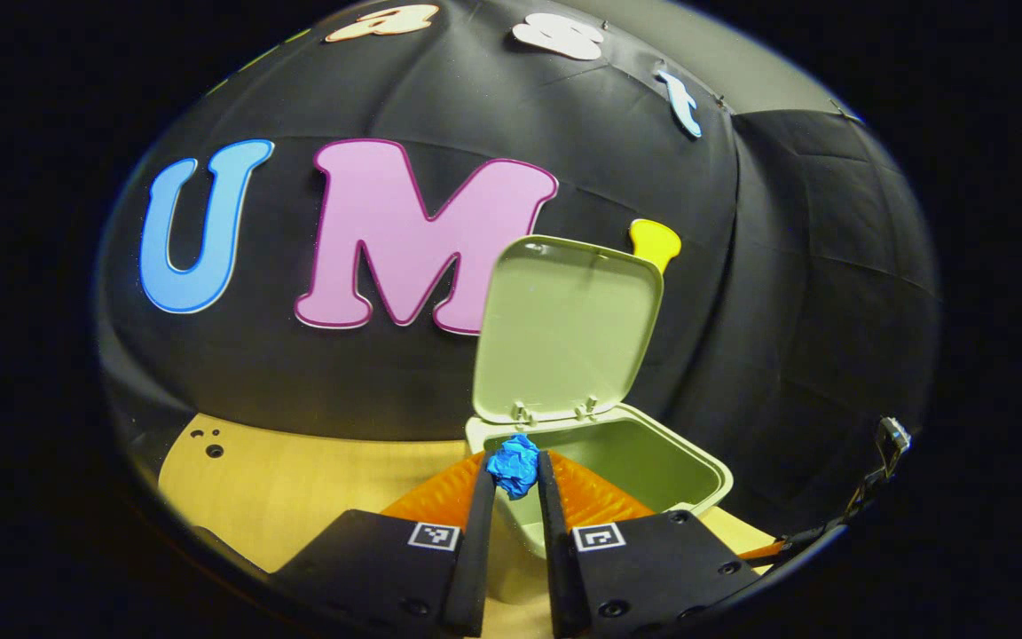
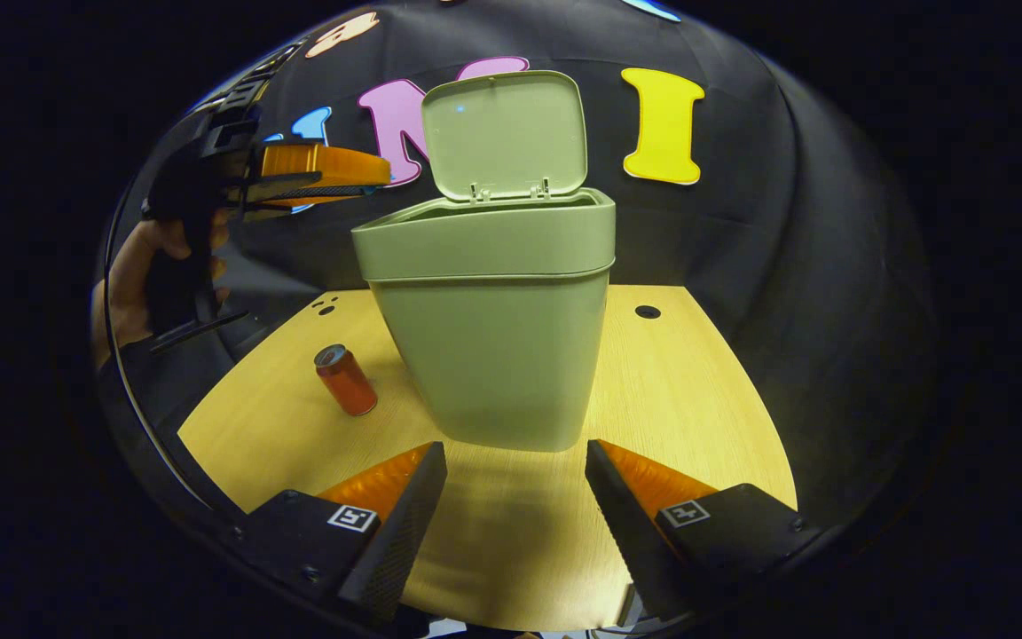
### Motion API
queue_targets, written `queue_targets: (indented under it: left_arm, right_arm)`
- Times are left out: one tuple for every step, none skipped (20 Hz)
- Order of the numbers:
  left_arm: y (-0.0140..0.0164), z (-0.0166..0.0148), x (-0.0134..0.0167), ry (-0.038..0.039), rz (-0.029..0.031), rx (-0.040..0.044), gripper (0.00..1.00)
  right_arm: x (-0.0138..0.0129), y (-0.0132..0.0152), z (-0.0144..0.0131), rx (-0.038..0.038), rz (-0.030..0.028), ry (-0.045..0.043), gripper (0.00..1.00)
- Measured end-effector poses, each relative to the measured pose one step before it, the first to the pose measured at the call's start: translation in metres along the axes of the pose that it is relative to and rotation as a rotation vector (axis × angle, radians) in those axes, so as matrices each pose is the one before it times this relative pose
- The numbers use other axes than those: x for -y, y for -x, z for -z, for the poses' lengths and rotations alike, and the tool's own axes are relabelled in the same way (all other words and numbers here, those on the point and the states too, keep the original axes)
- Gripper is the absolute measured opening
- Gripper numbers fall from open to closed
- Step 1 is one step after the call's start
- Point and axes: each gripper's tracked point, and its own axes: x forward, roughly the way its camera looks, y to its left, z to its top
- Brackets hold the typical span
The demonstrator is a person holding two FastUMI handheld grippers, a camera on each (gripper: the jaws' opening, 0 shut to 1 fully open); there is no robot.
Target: Press the lid of the desktop garbage bin to open it, pick up the crumpled paper on the desktop and throw it into the bin, then pick up the pop can on the desktop and drop it into the bin, and finally close the garbage bin lid.
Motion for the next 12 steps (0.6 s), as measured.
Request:
queue_targets:
  left_arm:
    - [-0.00151, 0.00179, 0.00560, -0.00463, 0.00889, -0.00760, 0.33]
    - [-0.00187, 0.00190, 0.00433, -0.00551, 0.00734, -0.00753, 0.33]
    - [-0.00174, 0.00149, 0.00300, -0.00279, 0.00612, -0.00828, 0.34]
    - [-0.00096, 0.00280, 0.00350, 0.00456, 0.00908, -0.01373, 0.36]
    - [-0.00071, 0.00361, 0.00172, 0.00793, 0.00906, -0.01300, 0.42]
    - [-0.00173, 0.00138, 0.00209, 0.00517, 0.00349, -0.00738, 0.45]
    - [-0.00015, 0.00208, 0.00085, 0.00481, -0.00230, -0.00281, 0.50]
    - [-0.00167, 0.00016, 0.00331, 0.00545, 0.00623, -0.00029, 0.54]
    - [0.00057, 0.00027, 0.00193, 0.00122, 0.00557, -0.00242, 0.66]
    - [0.00252, -0.00149, -0.00235, -0.00583, -0.01275, 0.00084, 0.80]
    - [0.00392, 0.00064, -0.00311, -0.00404, -0.01458, 0.00822, 0.94]
    - [0.00457, -0.00367, -0.00470, -0.00196, -0.01553, 0.00898, 0.99]
  right_arm:
    - [-0.00009, -0.00055, 0.00040, -0.00160, -0.00467, 0.00213, 0.99]
    - [-0.00022, -0.00035, 0.00085, -0.00196, -0.00393, 0.00224, 0.99]
    - [0.00064, -0.00052, 0.00133, -0.00352, 0.00002, 0.00467, 0.99]
    - [0.00090, 0.00033, 0.00199, -0.00363, 0.00034, 0.00480, 1.00]
    - [0.00006, 0.00067, 0.00123, -0.00157, -0.00232, 0.00156, 0.99]
    - [-0.00120, 0.00107, 0.00172, -0.00187, -0.00412, -0.00035, 0.99]
    - [-0.00072, -0.00007, 0.00139, -0.00331, -0.00370, 0.00034, 0.99]
    - [-0.00064, 0.00074, 0.00160, -0.00267, -0.00282, 0.00093, 1.00]
    - [-0.00031, 0.00021, 0.00078, -0.00113, -0.00179, 0.00068, 0.99]
    - [-0.00115, -0.00060, 0.00014, 0.00007, -0.00113, -0.00052, 0.99]
    - [-0.00167, 0.00020, -0.00030, 0.00009, -0.00197, -0.00018, 0.99]
    - [-0.00227, -0.00009, 0.00069, -0.00007, -0.00298, 0.00126, 0.99]
